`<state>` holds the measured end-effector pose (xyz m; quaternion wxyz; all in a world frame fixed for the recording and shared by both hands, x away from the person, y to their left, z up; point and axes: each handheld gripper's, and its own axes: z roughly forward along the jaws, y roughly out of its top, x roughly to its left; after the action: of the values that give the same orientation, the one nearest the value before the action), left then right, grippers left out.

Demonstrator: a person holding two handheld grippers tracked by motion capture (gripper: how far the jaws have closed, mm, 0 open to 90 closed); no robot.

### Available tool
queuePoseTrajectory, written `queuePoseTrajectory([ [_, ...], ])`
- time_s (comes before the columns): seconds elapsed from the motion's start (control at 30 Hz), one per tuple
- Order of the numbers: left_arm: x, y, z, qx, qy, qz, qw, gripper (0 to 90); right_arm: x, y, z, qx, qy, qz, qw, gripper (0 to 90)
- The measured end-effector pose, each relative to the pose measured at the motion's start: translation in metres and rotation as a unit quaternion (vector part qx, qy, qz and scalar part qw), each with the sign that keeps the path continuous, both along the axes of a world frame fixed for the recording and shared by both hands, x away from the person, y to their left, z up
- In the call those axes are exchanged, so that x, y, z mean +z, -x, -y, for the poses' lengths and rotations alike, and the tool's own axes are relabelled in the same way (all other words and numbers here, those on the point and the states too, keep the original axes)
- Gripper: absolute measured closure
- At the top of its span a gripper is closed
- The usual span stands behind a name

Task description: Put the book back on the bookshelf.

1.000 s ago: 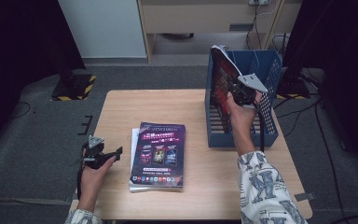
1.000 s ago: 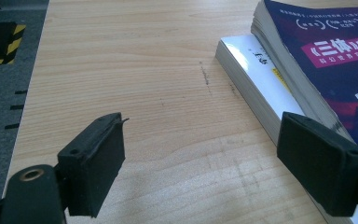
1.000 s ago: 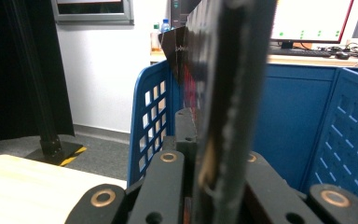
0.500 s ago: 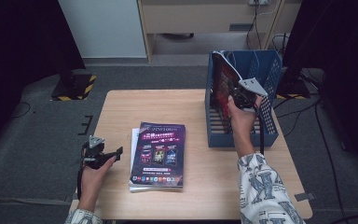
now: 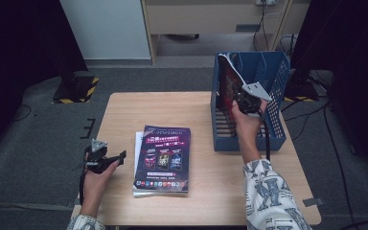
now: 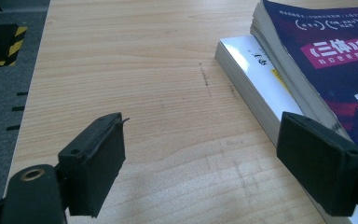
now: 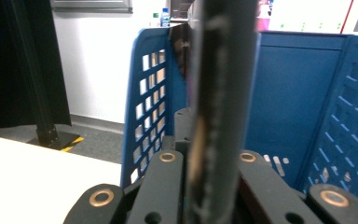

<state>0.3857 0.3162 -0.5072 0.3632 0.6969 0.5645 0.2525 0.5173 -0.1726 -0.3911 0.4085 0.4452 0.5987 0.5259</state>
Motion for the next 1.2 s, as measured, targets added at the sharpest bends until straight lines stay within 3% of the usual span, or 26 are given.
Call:
queuePoseTrajectory([
  [0.4,0.000,0.000,0.000,0.000,0.002,0.001,1.0000,15.0,-0.003,0.005,-0.016,0.006,0.033,-0.001,0.9994,85.7],
  [0.9,0.001,0.000,0.000,-0.001,0.003,0.002,1.0000,15.1,0.000,0.006,-0.032,0.017,0.018,-0.022,0.9995,84.6],
  [1.03,0.001,0.001,0.000,-0.002,0.002,0.003,1.0000,15.1,0.002,0.008,-0.040,0.018,0.038,-0.020,0.9989,84.3],
  [1.2,0.002,0.001,0.000,-0.003,0.003,0.003,1.0000,15.1,0.002,0.008,-0.044,0.020,0.041,-0.023,0.9987,83.6],
])
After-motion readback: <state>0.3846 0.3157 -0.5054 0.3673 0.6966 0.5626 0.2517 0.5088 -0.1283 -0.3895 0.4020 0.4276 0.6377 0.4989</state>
